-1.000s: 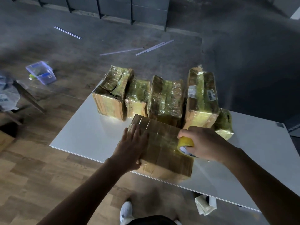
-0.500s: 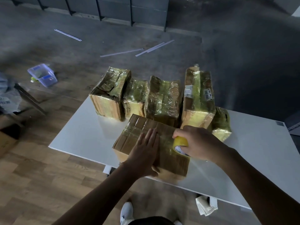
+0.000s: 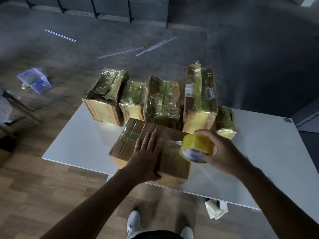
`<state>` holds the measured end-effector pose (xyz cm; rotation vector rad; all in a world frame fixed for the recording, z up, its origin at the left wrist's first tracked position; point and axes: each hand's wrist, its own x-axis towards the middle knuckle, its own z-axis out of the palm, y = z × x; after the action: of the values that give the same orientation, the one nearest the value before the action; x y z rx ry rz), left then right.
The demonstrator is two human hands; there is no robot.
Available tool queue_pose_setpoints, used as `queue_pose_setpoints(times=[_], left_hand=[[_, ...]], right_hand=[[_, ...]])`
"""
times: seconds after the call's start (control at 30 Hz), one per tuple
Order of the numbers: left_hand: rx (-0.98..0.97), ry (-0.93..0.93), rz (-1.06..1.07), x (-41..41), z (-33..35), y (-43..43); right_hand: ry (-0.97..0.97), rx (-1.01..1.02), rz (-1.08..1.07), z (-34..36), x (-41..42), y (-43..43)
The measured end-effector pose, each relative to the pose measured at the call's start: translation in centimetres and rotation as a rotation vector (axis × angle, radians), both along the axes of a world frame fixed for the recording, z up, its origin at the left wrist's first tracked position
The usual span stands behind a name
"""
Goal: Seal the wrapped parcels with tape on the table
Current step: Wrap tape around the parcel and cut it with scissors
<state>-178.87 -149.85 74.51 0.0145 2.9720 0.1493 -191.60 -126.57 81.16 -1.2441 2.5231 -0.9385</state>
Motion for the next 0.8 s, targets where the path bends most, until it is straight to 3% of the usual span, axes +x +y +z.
queue_pose_setpoints(times=[0.1, 0.33, 0.6, 0.8], left_hand=[[-0.019, 0.010, -0.004, 0.0, -0.4, -0.1], [-0.087, 0.007, -0.012, 0.2, -0.8, -0.1], [-0.185, 0.008, -0.078, -0.5, 1.0, 4.9], [-0.119, -0.059, 0.049, -0.9, 0.8, 7.6]], right_hand=[[0.120, 0.180, 0.008, 0.9, -0.5, 3.0], [0.182, 0.476, 0.090, -2.3, -0.9, 3.6], [0.242, 0.465, 0.128, -3.6, -1.0, 2.5], [0.236, 0.439, 0.109, -3.9, -0.7, 2.5]])
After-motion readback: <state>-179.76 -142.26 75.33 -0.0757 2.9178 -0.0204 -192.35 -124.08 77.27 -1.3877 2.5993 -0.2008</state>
